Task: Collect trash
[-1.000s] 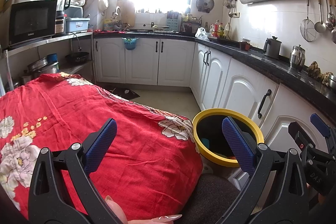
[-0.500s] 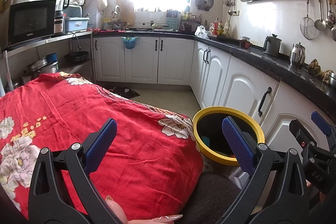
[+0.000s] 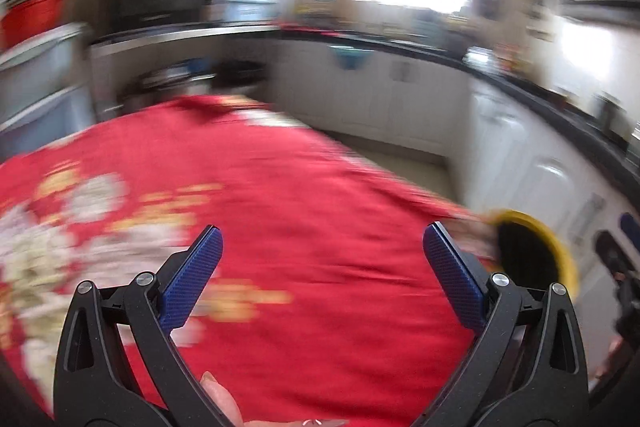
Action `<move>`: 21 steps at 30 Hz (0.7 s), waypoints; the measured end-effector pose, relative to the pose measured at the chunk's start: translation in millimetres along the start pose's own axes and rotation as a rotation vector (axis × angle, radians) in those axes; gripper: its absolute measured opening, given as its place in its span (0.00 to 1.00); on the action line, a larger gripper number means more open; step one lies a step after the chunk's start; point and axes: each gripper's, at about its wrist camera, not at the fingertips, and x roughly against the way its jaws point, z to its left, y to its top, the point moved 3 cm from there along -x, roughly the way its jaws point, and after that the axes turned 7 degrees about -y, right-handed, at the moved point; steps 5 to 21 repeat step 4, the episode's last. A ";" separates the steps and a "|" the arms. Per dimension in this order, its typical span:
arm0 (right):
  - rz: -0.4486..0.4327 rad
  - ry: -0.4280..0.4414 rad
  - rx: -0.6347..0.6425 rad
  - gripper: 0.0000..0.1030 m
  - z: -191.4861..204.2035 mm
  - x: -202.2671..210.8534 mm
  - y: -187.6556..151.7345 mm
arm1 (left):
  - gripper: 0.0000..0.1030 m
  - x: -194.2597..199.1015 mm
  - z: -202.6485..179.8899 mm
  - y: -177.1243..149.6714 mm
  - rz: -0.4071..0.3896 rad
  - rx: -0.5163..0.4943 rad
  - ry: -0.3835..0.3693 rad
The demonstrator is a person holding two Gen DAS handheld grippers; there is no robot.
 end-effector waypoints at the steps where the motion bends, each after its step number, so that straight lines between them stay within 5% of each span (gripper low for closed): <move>1: 0.013 0.082 0.018 0.94 25.8 -8.4 6.0 | 0.90 5.1 30.3 1.9 -0.001 0.039 0.068; 4: 0.078 0.375 0.137 0.94 148.1 -29.4 17.4 | 0.90 33.5 140.5 -3.6 -0.004 0.188 0.328; 21: 0.078 0.375 0.137 0.94 148.1 -29.4 17.4 | 0.90 33.5 140.5 -3.6 -0.004 0.188 0.328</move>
